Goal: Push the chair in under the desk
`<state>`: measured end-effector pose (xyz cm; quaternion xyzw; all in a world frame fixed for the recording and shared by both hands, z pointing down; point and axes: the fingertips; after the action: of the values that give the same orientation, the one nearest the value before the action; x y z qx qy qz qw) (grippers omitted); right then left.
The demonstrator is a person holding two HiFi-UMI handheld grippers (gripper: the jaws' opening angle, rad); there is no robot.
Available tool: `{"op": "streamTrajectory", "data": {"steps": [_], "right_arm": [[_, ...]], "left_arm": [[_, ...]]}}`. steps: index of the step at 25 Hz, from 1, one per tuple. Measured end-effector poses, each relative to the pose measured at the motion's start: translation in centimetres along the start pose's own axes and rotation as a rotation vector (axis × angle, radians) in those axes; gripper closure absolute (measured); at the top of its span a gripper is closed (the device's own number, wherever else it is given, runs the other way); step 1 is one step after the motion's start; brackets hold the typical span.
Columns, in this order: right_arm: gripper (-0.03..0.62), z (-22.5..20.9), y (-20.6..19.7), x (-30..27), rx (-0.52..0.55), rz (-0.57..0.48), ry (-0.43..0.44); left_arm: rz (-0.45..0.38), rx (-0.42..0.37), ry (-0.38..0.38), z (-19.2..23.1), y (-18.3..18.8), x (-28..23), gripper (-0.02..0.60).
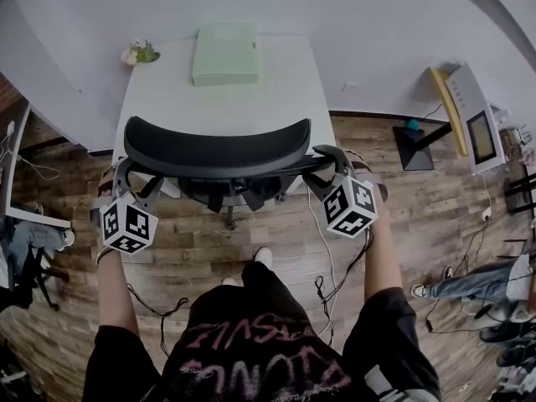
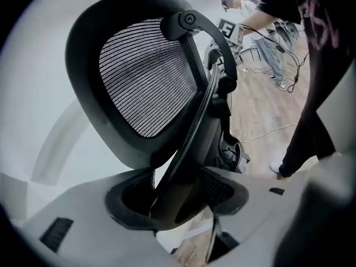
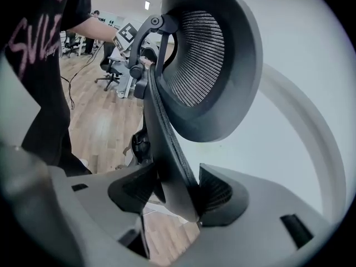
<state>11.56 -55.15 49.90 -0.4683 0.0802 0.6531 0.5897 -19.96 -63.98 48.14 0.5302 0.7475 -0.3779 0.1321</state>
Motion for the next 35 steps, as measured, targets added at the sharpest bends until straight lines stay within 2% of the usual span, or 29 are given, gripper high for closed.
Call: {"op": "streamTrajectory", "data": {"steps": [7,10,17,21,25,29,35], "right_arm": [[0.361,-0.4,0.4,1.8,-0.069,-0.042,-0.104],[0.362,-0.3,0.9,3.3,-0.141,-0.097,-0.133],[0.387,1.3,2.4,7.5,-0.384,-0.254,-0.195],[0.396,2.1,3.2,9.6,-0.475,-0.31,-0.254],[0.441,2.8,3.9,11.7,-0.549,-0.355,-0.321],[0.504,3.7,4.8,14.2,-0.623,-0.414,-0.387],[0.548,4.8,4.0,16.3,-0.711,-0.439,-0.445]], "left_arm": [[-0.03,0.057,0.008,0.0,0.6,1.6,0.327],[-0.047,0.074,0.016,-0.3,0.7,2.6,0.327],[-0.146,0.25,0.048,-0.8,0.5,5.8,0.327],[-0.205,0.342,0.078,-0.9,0.7,7.7,0.33],[-0.268,0.423,0.11,-1.0,1.3,9.7,0.373],[-0.328,0.471,0.129,-1.6,2.0,11.9,0.417],[-0.389,0.562,0.163,-1.6,2.4,14.2,0.485]]}}
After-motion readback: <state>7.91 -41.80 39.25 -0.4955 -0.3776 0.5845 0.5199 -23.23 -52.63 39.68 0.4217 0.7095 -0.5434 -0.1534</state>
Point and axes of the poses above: the fingertips, and each gripper's own axes: x backward along the fingers, z to its left, y out of its top, and after that the axes turned 4 degrees about z, right-handed
